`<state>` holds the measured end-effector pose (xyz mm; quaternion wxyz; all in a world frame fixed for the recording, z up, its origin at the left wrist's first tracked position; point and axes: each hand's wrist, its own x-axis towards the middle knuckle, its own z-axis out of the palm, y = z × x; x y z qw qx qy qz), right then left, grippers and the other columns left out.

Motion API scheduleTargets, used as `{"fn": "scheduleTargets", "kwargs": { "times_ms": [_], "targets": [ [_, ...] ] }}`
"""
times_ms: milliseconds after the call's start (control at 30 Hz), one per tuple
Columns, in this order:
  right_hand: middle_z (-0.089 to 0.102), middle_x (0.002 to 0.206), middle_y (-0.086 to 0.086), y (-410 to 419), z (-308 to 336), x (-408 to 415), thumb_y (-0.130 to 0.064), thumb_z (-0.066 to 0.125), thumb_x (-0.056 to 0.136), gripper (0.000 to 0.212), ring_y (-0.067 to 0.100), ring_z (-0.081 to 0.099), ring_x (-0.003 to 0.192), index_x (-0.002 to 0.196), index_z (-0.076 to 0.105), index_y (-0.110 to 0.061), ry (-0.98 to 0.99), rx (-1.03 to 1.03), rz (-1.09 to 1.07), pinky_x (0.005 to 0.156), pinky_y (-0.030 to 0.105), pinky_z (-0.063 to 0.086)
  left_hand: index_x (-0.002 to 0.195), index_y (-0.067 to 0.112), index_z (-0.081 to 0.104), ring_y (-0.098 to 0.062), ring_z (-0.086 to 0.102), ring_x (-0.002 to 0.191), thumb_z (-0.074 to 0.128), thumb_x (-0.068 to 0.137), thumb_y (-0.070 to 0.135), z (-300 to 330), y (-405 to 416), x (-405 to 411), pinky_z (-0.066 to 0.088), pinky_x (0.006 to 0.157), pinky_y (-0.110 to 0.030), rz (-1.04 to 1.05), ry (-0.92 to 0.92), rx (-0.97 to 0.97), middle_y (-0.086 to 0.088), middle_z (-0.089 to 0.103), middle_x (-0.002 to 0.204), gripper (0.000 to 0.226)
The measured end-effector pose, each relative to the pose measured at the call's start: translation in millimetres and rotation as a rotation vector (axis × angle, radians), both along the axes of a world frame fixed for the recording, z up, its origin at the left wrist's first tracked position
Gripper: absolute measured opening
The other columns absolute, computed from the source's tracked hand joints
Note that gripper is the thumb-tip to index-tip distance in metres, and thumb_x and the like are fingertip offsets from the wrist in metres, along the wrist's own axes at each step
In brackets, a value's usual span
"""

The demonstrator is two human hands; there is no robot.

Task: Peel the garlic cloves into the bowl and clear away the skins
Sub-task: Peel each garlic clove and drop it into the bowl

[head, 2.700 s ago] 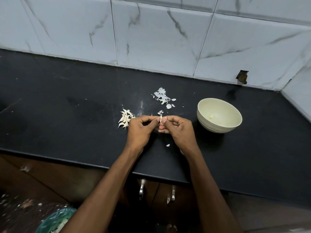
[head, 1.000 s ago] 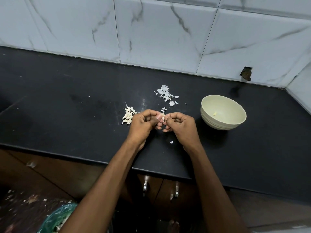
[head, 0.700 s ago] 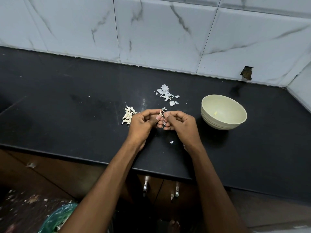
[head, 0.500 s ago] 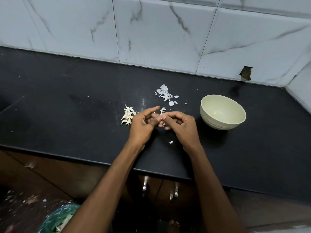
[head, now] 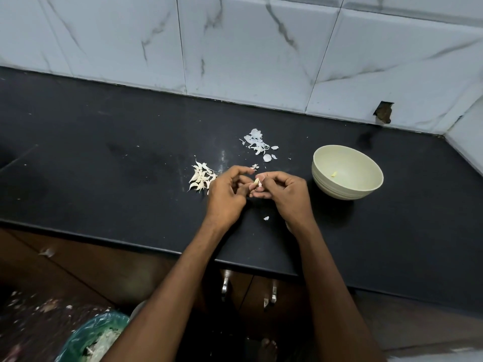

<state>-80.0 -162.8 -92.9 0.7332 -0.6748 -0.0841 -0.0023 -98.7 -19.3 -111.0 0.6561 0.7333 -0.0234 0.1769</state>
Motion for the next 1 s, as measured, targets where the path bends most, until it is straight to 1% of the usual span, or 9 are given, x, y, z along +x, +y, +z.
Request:
{"fn": "scheduleTargets", "kwargs": {
  "times_ms": [100, 167, 300, 367, 533, 633, 767, 900, 1000],
  "targets": [
    [0.075, 0.085, 0.023, -1, 2, -1, 0.001, 0.062, 0.1, 0.015, 0.028, 0.075, 0.08, 0.099, 0.075, 0.006, 0.048, 0.043, 0.035, 0.075, 0.028, 0.063, 0.099, 0.011, 0.072, -0.026, 0.073, 0.081, 0.066, 0.091, -0.011, 1, 0, -2, 0.061, 0.077, -0.033, 0.026, -0.014, 0.037, -0.008, 0.075, 0.082, 0.024],
    [0.076, 0.084, 0.021, -3, 3, -2, 0.002, 0.06, 0.1, 0.016, 0.03, 0.076, 0.083, 0.1, 0.075, 0.007, 0.076, 0.073, 0.065, 0.078, 0.029, 0.063, 0.096, 0.01, 0.073, -0.026, 0.073, 0.082, 0.064, 0.09, -0.014, 1, 0, -3, 0.06, 0.077, -0.031, 0.04, -0.032, 0.068, -0.008, 0.074, 0.082, 0.026],
    [0.077, 0.086, 0.021, -5, 4, -3, 0.003, 0.061, 0.099, 0.014, 0.029, 0.078, 0.085, 0.102, 0.074, 0.007, 0.128, 0.105, 0.075, 0.081, 0.03, 0.064, 0.093, 0.012, 0.072, -0.015, 0.07, 0.077, 0.061, 0.087, -0.014, 2, 1, -6, 0.058, 0.075, -0.027, 0.096, -0.079, 0.169, 0.001, 0.073, 0.079, 0.029],
    [0.077, 0.09, 0.024, -6, 3, -3, 0.001, 0.064, 0.099, 0.013, 0.029, 0.078, 0.088, 0.104, 0.074, 0.007, 0.136, 0.096, 0.065, 0.082, 0.032, 0.064, 0.091, 0.012, 0.071, -0.007, 0.067, 0.074, 0.06, 0.085, -0.016, 4, 1, -8, 0.054, 0.072, -0.02, 0.11, -0.103, 0.215, 0.004, 0.071, 0.077, 0.03],
    [0.076, 0.095, 0.028, -5, -3, 0, -0.001, 0.064, 0.099, 0.015, 0.029, 0.076, 0.088, 0.104, 0.074, 0.009, 0.124, 0.013, 0.038, 0.083, 0.037, 0.065, 0.089, 0.009, 0.069, -0.013, 0.066, 0.074, 0.059, 0.081, -0.016, 8, -1, -12, 0.054, 0.068, -0.023, 0.116, -0.17, 0.314, 0.001, 0.07, 0.078, 0.028],
    [0.077, 0.091, 0.025, -4, -7, 3, 0.0, 0.064, 0.099, 0.013, 0.027, 0.076, 0.084, 0.1, 0.075, 0.007, 0.104, -0.047, 0.017, 0.082, 0.04, 0.065, 0.087, 0.006, 0.068, -0.012, 0.064, 0.073, 0.058, 0.08, -0.012, 11, -1, -13, 0.048, 0.064, -0.015, 0.116, -0.201, 0.373, 0.005, 0.066, 0.075, 0.021],
    [0.075, 0.081, 0.016, -5, -7, 4, 0.004, 0.061, 0.098, 0.015, 0.018, 0.073, 0.075, 0.094, 0.075, 0.004, 0.112, -0.047, 0.044, 0.075, 0.033, 0.065, 0.086, 0.005, 0.067, 0.001, 0.057, 0.069, 0.055, 0.077, -0.014, 11, -4, -13, 0.039, 0.064, -0.007, 0.123, -0.221, 0.428, 0.009, 0.061, 0.075, 0.024],
    [0.074, 0.083, 0.014, -7, -2, 2, 0.002, 0.06, 0.099, 0.016, 0.015, 0.069, 0.075, 0.094, 0.075, 0.005, 0.143, 0.024, 0.11, 0.071, 0.027, 0.062, 0.089, 0.007, 0.067, -0.011, 0.062, 0.073, 0.06, 0.08, -0.017, 8, -3, -11, 0.047, 0.065, -0.015, 0.107, -0.219, 0.393, 0.003, 0.067, 0.077, 0.027],
    [0.073, 0.09, 0.022, -8, -1, 3, -0.001, 0.062, 0.1, 0.016, 0.016, 0.07, 0.075, 0.099, 0.075, 0.008, 0.161, 0.056, 0.134, 0.07, 0.025, 0.06, 0.098, 0.01, 0.07, -0.013, 0.068, 0.078, 0.06, 0.086, -0.016, 5, 0, -7, 0.056, 0.077, -0.023, 0.084, -0.146, 0.25, 0.001, 0.071, 0.082, 0.031]
  ]
}}
